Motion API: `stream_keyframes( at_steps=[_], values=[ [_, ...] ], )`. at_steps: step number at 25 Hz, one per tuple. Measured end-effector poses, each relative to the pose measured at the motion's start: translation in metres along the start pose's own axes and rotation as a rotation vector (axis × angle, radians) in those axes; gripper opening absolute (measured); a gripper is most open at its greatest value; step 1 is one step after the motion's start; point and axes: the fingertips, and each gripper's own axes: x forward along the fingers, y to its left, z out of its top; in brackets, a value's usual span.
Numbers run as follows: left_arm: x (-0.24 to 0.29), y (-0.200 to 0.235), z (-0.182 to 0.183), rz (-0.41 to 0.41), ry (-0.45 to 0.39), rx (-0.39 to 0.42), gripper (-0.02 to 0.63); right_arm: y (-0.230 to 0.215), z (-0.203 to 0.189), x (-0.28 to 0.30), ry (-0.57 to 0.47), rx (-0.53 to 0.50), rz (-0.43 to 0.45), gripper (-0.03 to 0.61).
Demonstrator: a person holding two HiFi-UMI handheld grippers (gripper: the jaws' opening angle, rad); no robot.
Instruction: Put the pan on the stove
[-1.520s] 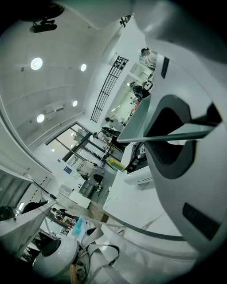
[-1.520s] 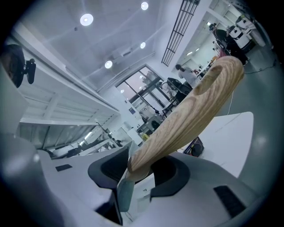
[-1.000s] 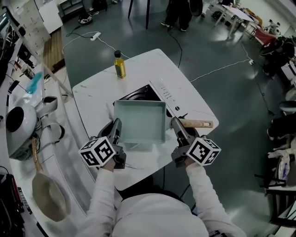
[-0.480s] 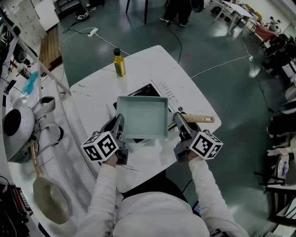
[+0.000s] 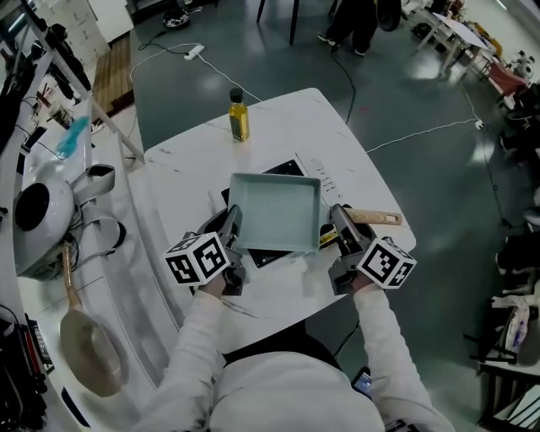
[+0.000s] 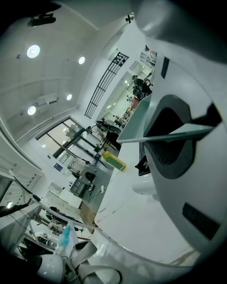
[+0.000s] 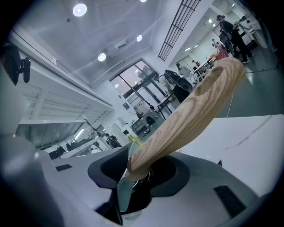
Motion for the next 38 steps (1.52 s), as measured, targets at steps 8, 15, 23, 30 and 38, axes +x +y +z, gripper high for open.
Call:
stream_keyframes(
  at_steps=[8, 15, 23, 30, 38],
  values=[
    [0.012, 0.001, -0.006, 0.026, 0.017, -0.005, 0.037, -0.02, -0.002, 0.01, 0.043, 0.041, -0.005, 0.176],
    [0.017, 0.004, -0.008, 0.041, 0.023, -0.012, 0.037, -0.027, -0.003, 0.02, 0.062, 0.053, -0.001, 0.176],
    [0.022, 0.007, -0.013, 0.046, 0.027, -0.013, 0.037, -0.035, -0.004, 0.026, 0.071, 0.064, -0.005, 0.176],
    [0.024, 0.007, -0.011, 0.046, 0.018, -0.002, 0.037, -0.039, -0.005, 0.028, 0.075, 0.083, 0.009, 0.178],
    [0.024, 0.006, -0.012, 0.047, 0.008, 0.007, 0.037, -0.04, -0.005, 0.029, 0.084, 0.076, 0.024, 0.176]
  ],
)
